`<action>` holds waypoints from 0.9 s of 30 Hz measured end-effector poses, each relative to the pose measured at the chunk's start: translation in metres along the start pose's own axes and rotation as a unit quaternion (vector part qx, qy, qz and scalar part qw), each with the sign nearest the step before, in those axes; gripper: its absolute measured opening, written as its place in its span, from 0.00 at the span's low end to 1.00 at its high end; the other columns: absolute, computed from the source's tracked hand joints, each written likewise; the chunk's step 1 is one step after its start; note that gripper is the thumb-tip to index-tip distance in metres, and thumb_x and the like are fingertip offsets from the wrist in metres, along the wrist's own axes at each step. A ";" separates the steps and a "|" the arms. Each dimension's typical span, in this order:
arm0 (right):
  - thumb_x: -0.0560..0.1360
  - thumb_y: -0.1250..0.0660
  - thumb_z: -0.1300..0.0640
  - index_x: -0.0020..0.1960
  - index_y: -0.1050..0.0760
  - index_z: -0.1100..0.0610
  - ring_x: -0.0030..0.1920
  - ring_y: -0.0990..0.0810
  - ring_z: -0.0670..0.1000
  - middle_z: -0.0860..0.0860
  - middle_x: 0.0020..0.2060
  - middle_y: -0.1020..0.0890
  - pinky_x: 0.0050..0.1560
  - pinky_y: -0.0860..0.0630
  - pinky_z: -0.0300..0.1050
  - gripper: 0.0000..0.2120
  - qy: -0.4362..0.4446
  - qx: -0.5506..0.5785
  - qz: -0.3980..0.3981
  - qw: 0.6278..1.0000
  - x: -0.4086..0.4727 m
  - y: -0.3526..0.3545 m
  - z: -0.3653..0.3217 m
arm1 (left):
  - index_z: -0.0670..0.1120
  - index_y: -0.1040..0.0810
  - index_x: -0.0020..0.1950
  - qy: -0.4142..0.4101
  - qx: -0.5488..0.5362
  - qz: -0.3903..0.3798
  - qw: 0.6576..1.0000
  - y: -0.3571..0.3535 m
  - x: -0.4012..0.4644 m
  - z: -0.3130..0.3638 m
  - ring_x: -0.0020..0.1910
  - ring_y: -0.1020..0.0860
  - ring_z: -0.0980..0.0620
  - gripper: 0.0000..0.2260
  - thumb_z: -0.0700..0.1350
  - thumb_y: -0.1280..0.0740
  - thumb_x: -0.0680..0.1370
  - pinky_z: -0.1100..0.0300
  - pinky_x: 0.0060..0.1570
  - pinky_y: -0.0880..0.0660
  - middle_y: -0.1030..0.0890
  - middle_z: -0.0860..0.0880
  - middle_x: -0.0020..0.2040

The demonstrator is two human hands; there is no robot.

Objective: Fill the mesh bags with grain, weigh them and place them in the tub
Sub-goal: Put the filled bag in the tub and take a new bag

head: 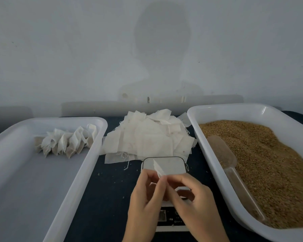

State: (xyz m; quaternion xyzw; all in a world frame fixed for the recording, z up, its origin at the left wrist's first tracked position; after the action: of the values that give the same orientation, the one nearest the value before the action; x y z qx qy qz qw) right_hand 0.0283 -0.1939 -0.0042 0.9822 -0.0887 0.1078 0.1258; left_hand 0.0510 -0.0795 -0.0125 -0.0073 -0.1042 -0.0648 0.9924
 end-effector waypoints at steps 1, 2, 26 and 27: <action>0.73 0.29 0.57 0.46 0.17 0.50 0.41 0.17 0.45 0.44 0.39 0.16 0.42 0.21 0.37 0.04 -0.001 0.002 -0.002 1.000 0.000 0.001 0.000 | 0.42 0.25 0.44 0.000 -0.009 -0.002 1.000 0.001 0.001 0.001 0.40 0.17 0.45 0.11 0.50 0.36 0.75 0.56 0.41 0.20 0.19 0.44 0.38; 0.73 0.30 0.57 0.47 0.17 0.50 0.42 0.17 0.45 0.44 0.39 0.16 0.43 0.20 0.38 0.04 -0.002 0.003 -0.003 1.000 0.000 0.002 -0.001 | 0.41 0.25 0.44 0.000 -0.015 -0.002 1.000 0.002 0.001 0.001 0.40 0.17 0.44 0.11 0.49 0.36 0.75 0.57 0.41 0.20 0.18 0.43 0.39; 0.66 0.25 0.65 0.36 0.20 0.51 0.31 0.26 0.41 0.46 0.36 0.26 0.31 0.32 0.26 0.10 0.183 -0.282 0.019 0.941 -0.001 0.007 -0.011 | 0.40 0.30 0.36 0.061 0.115 0.002 0.992 0.005 -0.001 0.005 0.26 0.27 0.54 0.10 0.37 0.37 0.78 0.61 0.30 0.28 0.24 0.46 0.25; 0.61 0.21 0.64 0.37 0.19 0.50 0.31 0.26 0.41 0.46 0.36 0.26 0.29 0.35 0.24 0.12 0.160 -0.313 -0.014 0.936 -0.002 0.006 -0.012 | 0.40 0.31 0.36 0.062 0.110 0.002 0.992 0.006 -0.001 0.005 0.26 0.27 0.54 0.11 0.36 0.38 0.78 0.61 0.30 0.29 0.26 0.47 0.25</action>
State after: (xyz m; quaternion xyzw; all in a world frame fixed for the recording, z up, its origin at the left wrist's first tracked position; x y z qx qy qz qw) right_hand 0.0230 -0.1958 0.0083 0.8641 -0.0830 0.2291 0.4405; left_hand 0.0498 -0.0737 -0.0077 0.1054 -0.0490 -0.0513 0.9919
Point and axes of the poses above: each hand's wrist, its own x-axis towards the middle knuckle, its own y-axis out of the back of the hand, z = x × y, the point moved 1 cm from there along x, towards the middle knuckle
